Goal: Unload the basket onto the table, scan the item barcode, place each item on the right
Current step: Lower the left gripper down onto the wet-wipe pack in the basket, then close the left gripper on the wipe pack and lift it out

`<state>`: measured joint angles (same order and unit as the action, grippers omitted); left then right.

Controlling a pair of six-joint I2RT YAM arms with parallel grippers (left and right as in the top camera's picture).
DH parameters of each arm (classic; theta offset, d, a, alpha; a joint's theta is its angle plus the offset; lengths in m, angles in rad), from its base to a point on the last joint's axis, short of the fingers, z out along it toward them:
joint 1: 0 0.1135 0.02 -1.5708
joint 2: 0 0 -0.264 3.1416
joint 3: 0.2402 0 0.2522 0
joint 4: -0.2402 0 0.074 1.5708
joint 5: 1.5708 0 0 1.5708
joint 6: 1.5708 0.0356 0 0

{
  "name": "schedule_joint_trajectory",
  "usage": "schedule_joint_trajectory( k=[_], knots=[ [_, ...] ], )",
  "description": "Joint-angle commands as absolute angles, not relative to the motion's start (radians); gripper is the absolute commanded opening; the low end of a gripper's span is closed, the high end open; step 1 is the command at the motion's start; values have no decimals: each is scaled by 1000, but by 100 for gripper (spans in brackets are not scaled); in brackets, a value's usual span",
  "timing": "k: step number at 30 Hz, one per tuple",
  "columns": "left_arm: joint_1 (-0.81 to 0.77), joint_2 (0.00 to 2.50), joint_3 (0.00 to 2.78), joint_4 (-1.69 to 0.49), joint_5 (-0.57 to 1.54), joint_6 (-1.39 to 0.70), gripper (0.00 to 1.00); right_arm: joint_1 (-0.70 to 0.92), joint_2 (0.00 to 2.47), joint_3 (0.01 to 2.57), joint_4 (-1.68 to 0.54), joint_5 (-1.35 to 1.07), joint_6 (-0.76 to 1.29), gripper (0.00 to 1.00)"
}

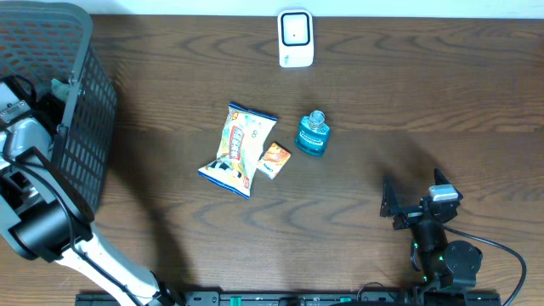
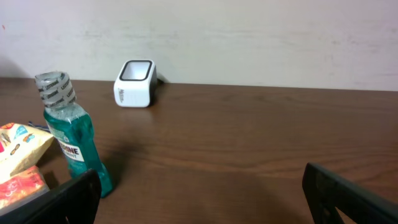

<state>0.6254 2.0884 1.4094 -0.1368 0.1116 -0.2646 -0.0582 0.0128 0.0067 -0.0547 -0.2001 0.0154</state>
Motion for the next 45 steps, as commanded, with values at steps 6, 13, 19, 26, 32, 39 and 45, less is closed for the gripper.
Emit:
schedule_joint_trajectory(
  k=[6,13,19,26,32,39,45],
  knots=[
    [626,2115,1409,-153,108,-255,7,-58,10,6,-58,-192,29,99],
    [633,2057,1409,-171,171,-232,7,-58,10,6,-58,-192,29,99],
    [670,1925,1409,-187,167,-233,8,-58,10,6,-58,-192,29,99],
    [705,1898,1409,-351,164,-275,8,-58,10,6,-58,-192,29,99],
    [713,1873,1409,-390,163,-278,7,-58,10,6,-57,-192,29,99],
    [713,1876,1408,-414,150,-278,90,-58,10,6,-57,-192,29,99],
    [713,1876,1408,-433,117,-322,98,-58,10,6,-57,-193,29,99]
  ],
)
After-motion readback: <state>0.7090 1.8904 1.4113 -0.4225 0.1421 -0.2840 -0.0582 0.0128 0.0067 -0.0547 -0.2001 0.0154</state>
